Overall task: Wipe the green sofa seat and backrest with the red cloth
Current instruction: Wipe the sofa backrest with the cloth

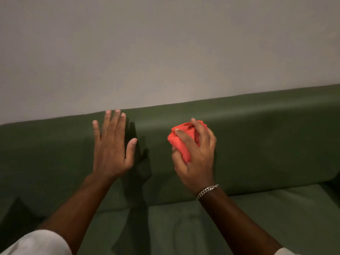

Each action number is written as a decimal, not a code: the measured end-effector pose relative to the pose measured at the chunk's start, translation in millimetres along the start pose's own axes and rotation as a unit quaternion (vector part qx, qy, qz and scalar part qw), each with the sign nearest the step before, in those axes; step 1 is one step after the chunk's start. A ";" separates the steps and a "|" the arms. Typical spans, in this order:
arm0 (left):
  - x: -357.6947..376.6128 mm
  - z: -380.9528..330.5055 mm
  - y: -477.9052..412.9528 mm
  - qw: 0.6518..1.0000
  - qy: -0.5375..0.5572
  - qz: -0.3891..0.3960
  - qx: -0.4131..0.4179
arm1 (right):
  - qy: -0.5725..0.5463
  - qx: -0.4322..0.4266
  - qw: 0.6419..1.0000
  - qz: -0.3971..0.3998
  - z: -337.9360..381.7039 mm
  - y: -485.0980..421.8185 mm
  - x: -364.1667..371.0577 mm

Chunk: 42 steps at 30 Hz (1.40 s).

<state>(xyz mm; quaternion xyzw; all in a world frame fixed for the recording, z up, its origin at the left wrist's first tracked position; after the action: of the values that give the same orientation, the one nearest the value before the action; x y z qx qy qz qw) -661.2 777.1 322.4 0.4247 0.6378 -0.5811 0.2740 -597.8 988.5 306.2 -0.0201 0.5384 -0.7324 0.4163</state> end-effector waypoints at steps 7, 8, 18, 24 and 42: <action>-28.8 163.3 -1.6 0.999 -0.032 0.010 -0.028 | -0.013 0.019 1.000 -0.006 86.9 -1.3 93.3; -27.4 179.9 -5.6 0.999 -0.041 0.013 -0.025 | -0.007 0.023 0.999 -0.021 93.0 -4.9 103.2; 25.8 243.2 -28.7 0.994 -0.111 0.009 0.013 | 0.142 -0.091 0.984 0.066 142.7 -22.2 215.4; 32.4 246.9 -30.5 0.993 -0.109 -0.047 0.014 | 0.190 0.030 0.981 -0.033 98.1 -4.5 193.5; 5.8 190.3 31.7 0.875 0.419 0.093 -0.225 | -0.050 0.011 0.991 0.122 160.3 10.9 214.0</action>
<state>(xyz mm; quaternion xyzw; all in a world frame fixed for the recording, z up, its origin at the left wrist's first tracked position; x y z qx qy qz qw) -664.2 591.8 268.2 0.6130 0.7638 -0.1611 0.1222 -654.5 728.8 275.0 0.0134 0.5069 -0.6803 0.5291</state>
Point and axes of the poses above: each hand's wrist, its own y-axis away from the middle knuckle, its own x-axis out of the palm, z = x × y, the point moved 6 cm from there along -y, towards the middle knuckle, and after that the axes turned 14 degrees about -x, right-handed, at the moved point
